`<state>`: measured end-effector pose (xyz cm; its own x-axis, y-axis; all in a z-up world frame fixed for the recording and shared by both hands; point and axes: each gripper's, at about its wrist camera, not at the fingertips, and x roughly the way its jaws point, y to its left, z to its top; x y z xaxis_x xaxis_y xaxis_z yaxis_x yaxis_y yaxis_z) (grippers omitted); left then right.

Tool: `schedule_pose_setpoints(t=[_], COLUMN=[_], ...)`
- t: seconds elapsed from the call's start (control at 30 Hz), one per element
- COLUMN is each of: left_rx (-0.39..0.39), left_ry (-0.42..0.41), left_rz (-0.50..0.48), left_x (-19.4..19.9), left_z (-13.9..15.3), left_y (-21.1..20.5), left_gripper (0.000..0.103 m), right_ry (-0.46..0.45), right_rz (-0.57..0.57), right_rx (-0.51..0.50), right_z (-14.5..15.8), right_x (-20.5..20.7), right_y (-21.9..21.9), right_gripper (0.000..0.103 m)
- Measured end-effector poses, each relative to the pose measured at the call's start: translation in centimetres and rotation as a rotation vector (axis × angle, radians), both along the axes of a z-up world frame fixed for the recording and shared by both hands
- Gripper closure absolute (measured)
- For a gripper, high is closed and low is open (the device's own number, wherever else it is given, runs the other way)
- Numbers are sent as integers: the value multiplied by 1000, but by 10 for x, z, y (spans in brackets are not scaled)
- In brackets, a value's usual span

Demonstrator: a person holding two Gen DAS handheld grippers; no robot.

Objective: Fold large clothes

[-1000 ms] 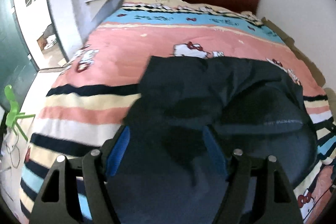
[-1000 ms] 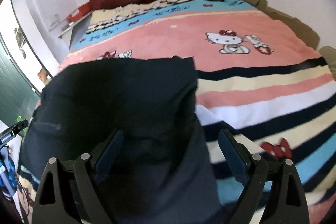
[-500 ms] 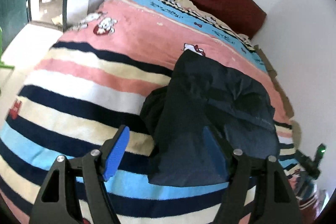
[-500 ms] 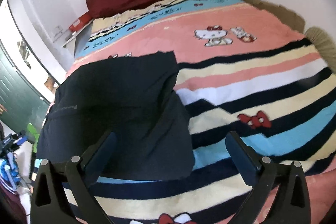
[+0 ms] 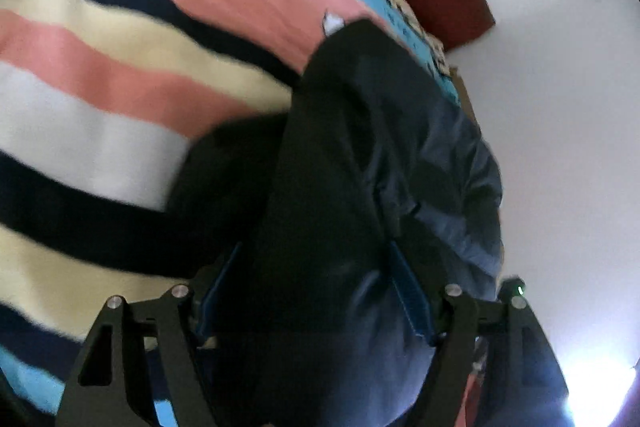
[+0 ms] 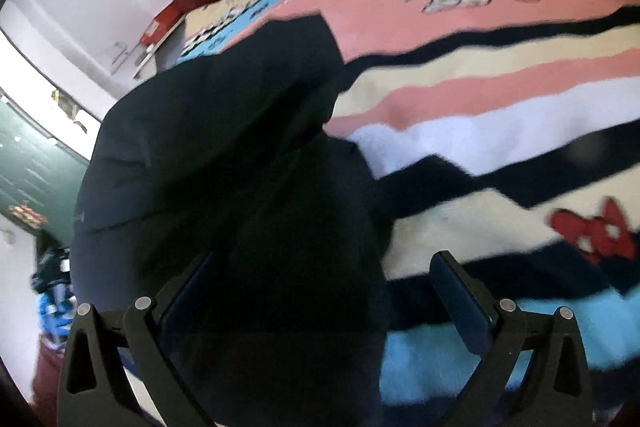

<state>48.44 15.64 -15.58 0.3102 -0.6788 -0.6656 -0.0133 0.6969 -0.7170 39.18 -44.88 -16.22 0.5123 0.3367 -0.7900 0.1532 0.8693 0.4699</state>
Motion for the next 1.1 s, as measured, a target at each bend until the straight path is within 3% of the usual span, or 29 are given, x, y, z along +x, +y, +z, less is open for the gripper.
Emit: schedule_pose_setpoints(t=[0.07, 0.17, 0.23, 0.33, 0.5, 0.7, 0.73, 0.77, 0.8, 0.83, 0.87, 0.9, 0.97, 1.1], left_rx=[-31, -115, -167, -174, -224, -96, -98, -105, -116, -120, -116, -107, -93, -52], left_ry=[5, 17, 29, 19, -4, -106, -117, -133, -150, -169, -185, -205, -237, -344], left_rz=[-24, -26, -8, -34, -6, 68, 74, 79, 81, 82, 80, 74, 60, -34], left_x=[2, 5, 4, 1, -9, -24, -26, -29, -32, -35, -36, -37, -39, -40], left_z=[-11, -28, -38, -41, -45, -30, -28, -25, -20, -13, -7, 2, 21, 73], left_y=[-3, 3, 1, -17, -29, -54, -55, -56, -57, -59, -61, -66, -80, -111], left_gripper=[23, 19, 15, 7, 3, 4, 8, 21, 29, 46, 60, 65, 74, 79], right_ry=[56, 134, 149, 141, 101, 89, 88, 83, 71, 48, 22, -5, -38, -94], right_rz=[65, 128, 157, 180, 197, 154, 153, 148, 140, 135, 131, 129, 137, 155], right_rx=[65, 240, 330, 403, 443, 385, 377, 370, 356, 348, 353, 358, 334, 251], right_z=[-17, -45, -59, -65, -66, -69, -68, -67, -64, -59, -54, -47, -34, -1], right_x=[15, 30, 36, 45, 49, 49, 49, 48, 46, 43, 41, 38, 36, 40], right_y=[-2, -9, -8, 6, 18, 30, 32, 33, 36, 38, 41, 43, 50, 69], right_gripper=[1, 1, 1, 1, 1, 1, 1, 1, 7, 15, 31, 45, 57, 72])
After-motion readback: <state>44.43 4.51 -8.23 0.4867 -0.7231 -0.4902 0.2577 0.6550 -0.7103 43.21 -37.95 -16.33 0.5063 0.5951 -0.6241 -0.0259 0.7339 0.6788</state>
